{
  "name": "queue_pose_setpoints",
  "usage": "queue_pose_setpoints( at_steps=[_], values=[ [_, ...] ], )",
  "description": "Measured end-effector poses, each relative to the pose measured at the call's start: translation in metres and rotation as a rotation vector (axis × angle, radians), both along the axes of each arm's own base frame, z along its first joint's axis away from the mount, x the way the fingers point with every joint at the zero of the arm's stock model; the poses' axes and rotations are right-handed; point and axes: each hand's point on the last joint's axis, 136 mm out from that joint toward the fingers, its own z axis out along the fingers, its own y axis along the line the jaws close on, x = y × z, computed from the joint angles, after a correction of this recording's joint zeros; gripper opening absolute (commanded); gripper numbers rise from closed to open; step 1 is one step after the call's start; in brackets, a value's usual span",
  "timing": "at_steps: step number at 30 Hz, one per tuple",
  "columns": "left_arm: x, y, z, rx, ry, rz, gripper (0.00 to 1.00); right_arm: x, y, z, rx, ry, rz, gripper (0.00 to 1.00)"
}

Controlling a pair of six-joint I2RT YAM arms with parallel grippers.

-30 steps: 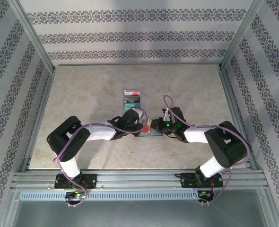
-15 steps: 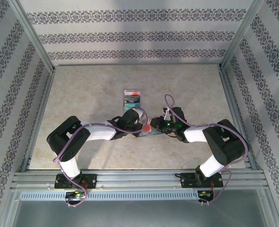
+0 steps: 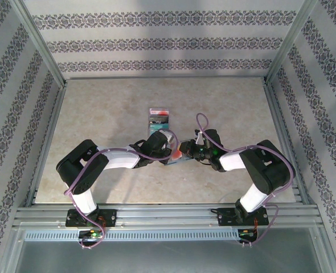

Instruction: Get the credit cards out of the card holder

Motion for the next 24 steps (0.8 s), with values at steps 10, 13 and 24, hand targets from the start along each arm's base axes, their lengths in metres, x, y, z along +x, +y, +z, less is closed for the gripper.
queue_pose_setpoints(
  at_steps=[10, 13, 24],
  values=[
    [0.000, 0.008, -0.001, 0.020, -0.010, 0.022, 0.09, -0.005, -0.009, 0.004, -0.051, -0.015, -0.021, 0.02],
    [0.000, 0.011, -0.001, 0.022, -0.007, 0.026, 0.09, -0.008, -0.010, 0.004, -0.069, -0.018, -0.020, 0.01],
    [-0.005, 0.020, 0.004, 0.059, -0.005, 0.023, 0.34, -0.020, -0.027, 0.012, -0.183, -0.049, -0.012, 0.01]
  ],
)
